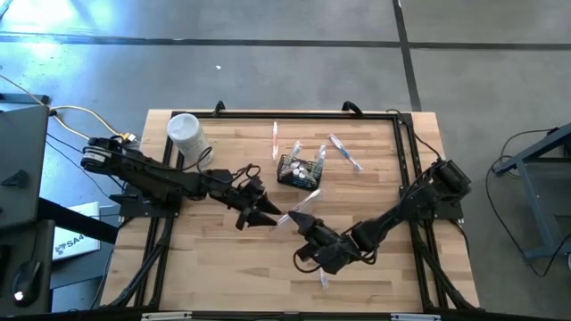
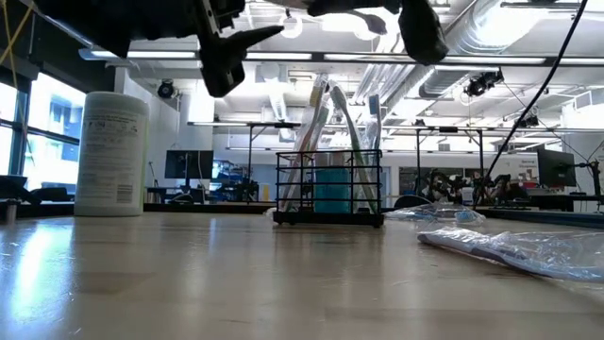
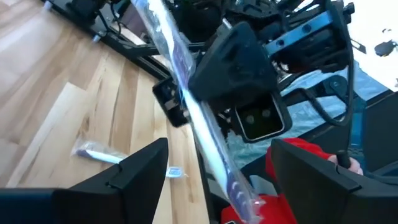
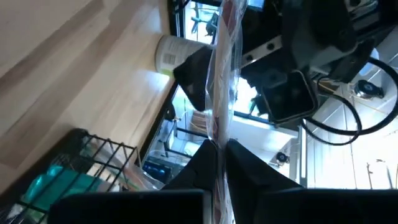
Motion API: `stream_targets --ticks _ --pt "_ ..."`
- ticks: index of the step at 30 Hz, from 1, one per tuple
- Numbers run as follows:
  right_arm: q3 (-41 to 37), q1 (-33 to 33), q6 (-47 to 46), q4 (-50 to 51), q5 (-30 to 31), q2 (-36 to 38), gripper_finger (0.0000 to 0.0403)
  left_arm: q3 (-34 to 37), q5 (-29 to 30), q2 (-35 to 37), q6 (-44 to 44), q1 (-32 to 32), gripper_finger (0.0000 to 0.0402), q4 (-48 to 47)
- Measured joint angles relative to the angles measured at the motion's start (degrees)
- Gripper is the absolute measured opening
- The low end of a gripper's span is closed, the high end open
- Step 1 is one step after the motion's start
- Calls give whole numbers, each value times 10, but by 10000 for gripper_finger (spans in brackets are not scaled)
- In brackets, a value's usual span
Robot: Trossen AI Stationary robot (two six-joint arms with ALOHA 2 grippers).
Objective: Pick & Place toothbrushing station
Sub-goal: Put the top violet toothbrush into the mesh organizer
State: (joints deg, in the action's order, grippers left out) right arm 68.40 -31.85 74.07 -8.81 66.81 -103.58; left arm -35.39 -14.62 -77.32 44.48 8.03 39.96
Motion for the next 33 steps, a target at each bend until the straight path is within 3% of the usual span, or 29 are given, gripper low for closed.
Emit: stream_targets --ticks 10,17,24,33 --pt "0 7 14 2 -3 0 11 -59 -52 -83 19 -1 280 5" --pt "0 -4 9 4 3 0 11 -74 -78 -97 -7 -1 266 -7" --pt "0 -12 8 4 3 0 11 -73 -77 -97 -8 -1 194 -12" --pt "0 -12 -17 7 -6 0 31 -72 -77 -97 -16 -1 56 -26"
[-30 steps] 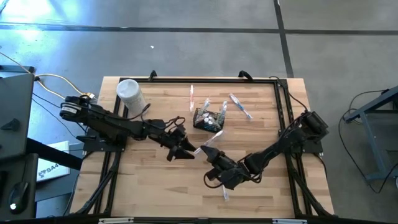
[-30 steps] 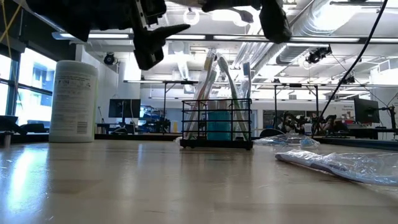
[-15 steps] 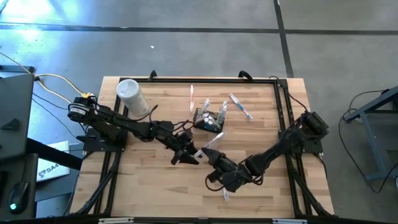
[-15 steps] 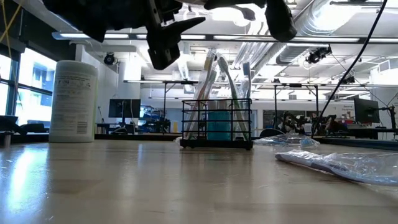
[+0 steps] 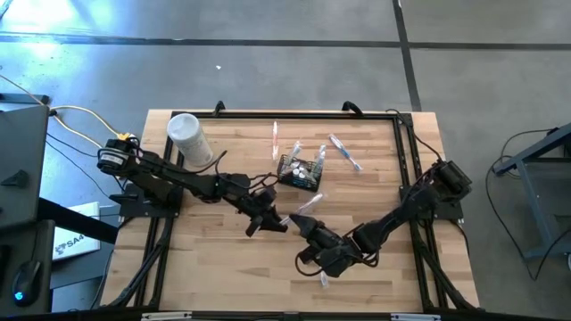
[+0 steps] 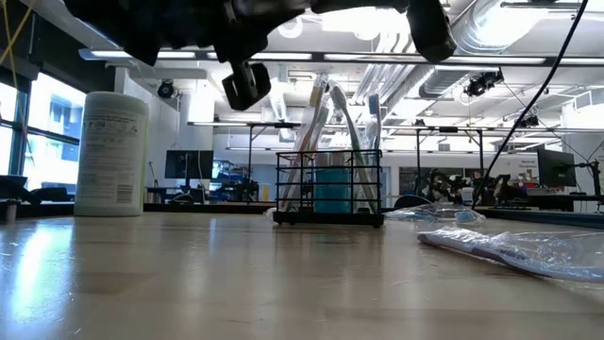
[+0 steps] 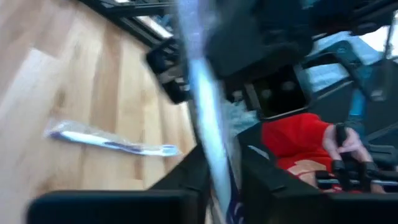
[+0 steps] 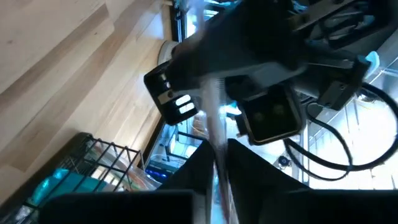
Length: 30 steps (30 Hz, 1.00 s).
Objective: Pick & Place toothbrushing station
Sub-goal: Put the top violet toothbrush into the mesh organizer
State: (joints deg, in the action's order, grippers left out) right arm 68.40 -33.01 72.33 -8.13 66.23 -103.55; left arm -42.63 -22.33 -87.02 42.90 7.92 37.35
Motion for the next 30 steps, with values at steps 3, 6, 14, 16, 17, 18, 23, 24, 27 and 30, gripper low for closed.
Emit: stream_targets --ticks 3,6,14,16,17,18,23,24,27,30 --pt "0 -3 -5 -4 9 0 56 1 4 0 -10 -1 17 -6" --pt "0 -8 -9 -6 18 0 85 1 7 0 -13 0 20 -8" --pt "0 -63 -43 -60 -8 0 153 1 30 0 -41 0 17 -15" --pt "0 -80 -73 -77 -2 0 165 1 41 0 -50 0 17 -15" --pt "0 -87 -95 -85 9 0 170 1 48 0 -58 0 17 -15" --pt "0 -93 -120 -91 25 0 174 1 52 0 -71 0 17 -15" --pt "0 -108 -258 -71 127 0 175 0 97 0 -148 0 17 -15" --pt "0 -110 -283 -50 149 0 173 0 108 0 -166 0 17 -15" --pt "0 -113 -355 24 204 0 166 0 143 0 -215 0 17 -14" --pt "0 -117 -460 92 227 0 160 0 179 0 -259 0 17 -15"
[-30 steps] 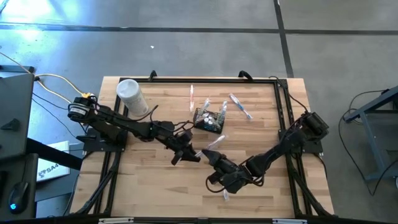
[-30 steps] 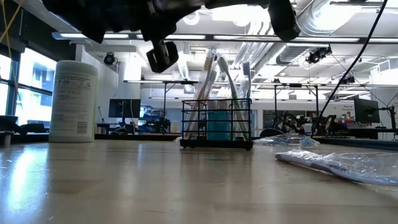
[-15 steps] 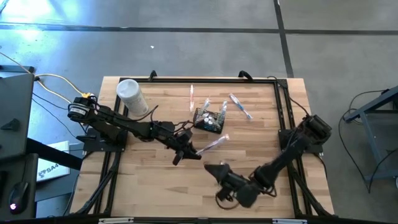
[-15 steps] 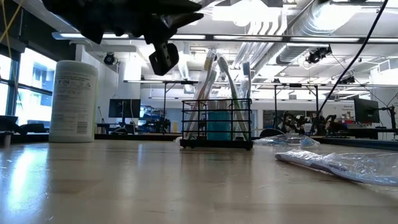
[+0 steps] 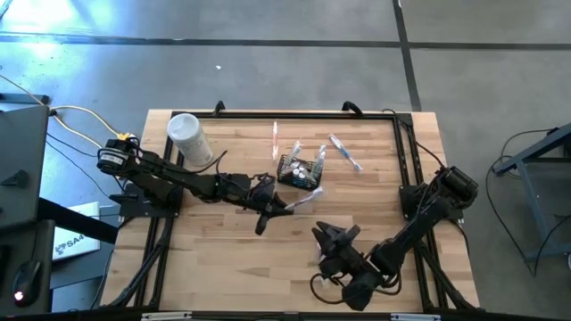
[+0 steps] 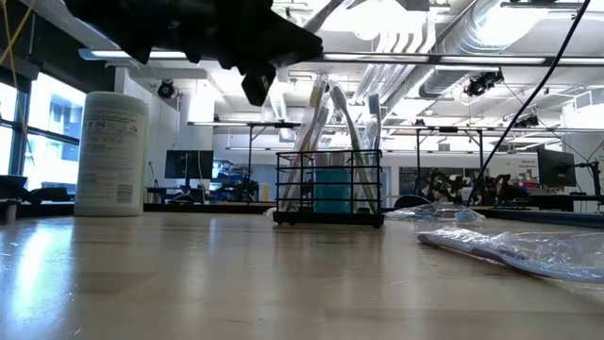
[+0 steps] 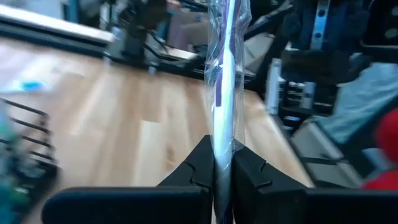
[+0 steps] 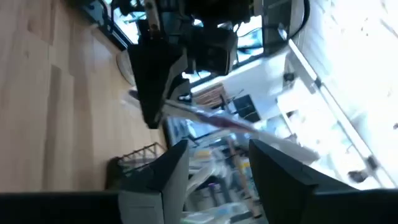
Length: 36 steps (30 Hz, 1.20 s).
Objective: Pick & Place toothbrushing station
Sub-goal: Put the top violet toothbrush into the mesh organizer
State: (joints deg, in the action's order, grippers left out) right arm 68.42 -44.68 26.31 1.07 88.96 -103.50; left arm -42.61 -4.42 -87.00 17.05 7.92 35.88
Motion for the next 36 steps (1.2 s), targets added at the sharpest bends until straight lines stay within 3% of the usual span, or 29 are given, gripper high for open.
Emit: stream_targets --ticks 9,15,20,24,36 --pt "0 6 -328 170 -16 18 154 0 151 0 -145 37 17 -3" --pt "0 41 -502 230 -109 75 153 0 267 0 -217 83 17 -3" --pt "0 78 -507 208 -225 99 153 0 307 0 -229 99 17 -1" --pt "0 89 -456 147 -273 101 153 0 310 0 -222 99 17 -7" --pt "0 108 -315 -5 -262 102 153 0 311 0 -214 97 17 -13"
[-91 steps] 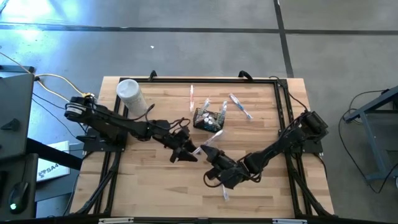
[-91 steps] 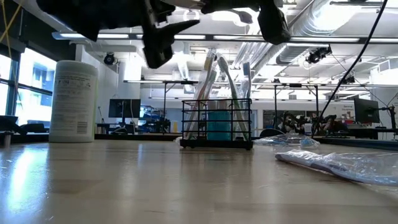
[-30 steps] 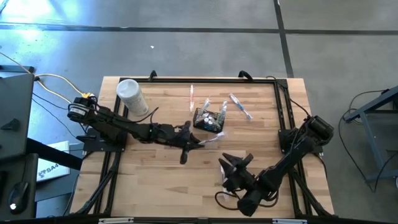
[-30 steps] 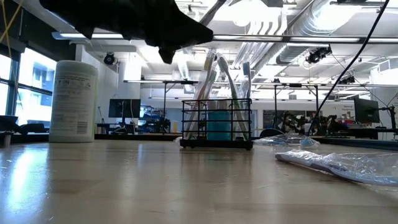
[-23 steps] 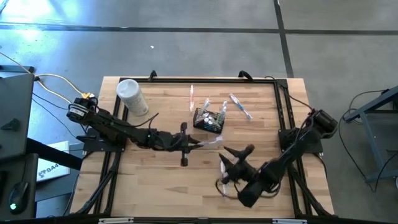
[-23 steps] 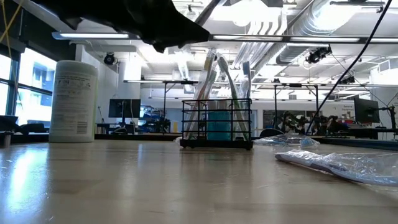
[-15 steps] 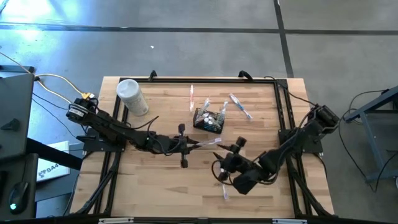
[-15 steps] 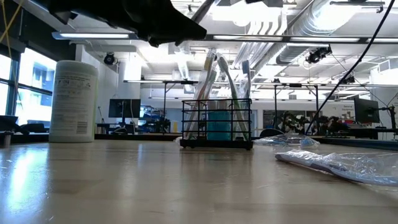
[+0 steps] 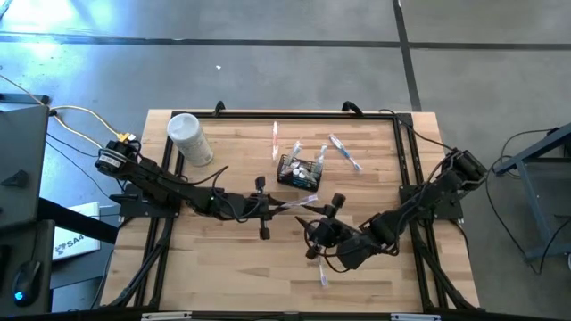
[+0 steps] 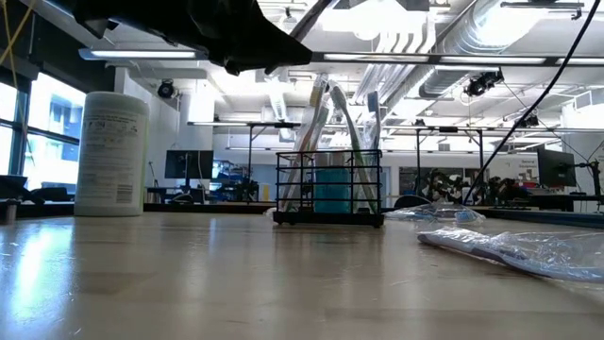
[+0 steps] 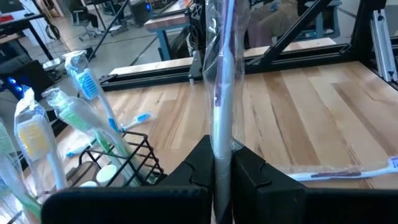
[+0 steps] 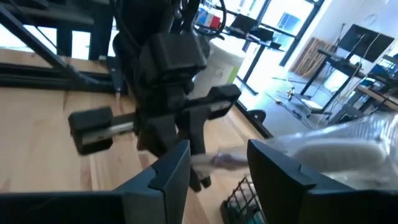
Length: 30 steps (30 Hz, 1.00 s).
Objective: Pick & Place toothbrushing station
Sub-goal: Put the top violet toothbrush into the mesh organizer
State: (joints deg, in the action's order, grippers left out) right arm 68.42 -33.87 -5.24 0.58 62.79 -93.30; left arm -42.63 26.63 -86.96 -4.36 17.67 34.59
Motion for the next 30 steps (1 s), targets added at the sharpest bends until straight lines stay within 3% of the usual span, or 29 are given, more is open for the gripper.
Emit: stream_targets --ticks 4,9,18,22,30 --pt "0 7 0 -8 -6 0 153 0 4 0 0 0 17 0" --pt "0 -6 -31 12 -61 0 153 0 21 0 -6 0 17 4" --pt "0 -9 -201 166 -3 27 153 0 22 0 -14 5 17 25" --pt "0 -1 -174 141 33 27 153 0 19 0 -16 4 17 30" --pt "0 22 -83 49 -14 28 153 0 17 0 -16 3 17 30"
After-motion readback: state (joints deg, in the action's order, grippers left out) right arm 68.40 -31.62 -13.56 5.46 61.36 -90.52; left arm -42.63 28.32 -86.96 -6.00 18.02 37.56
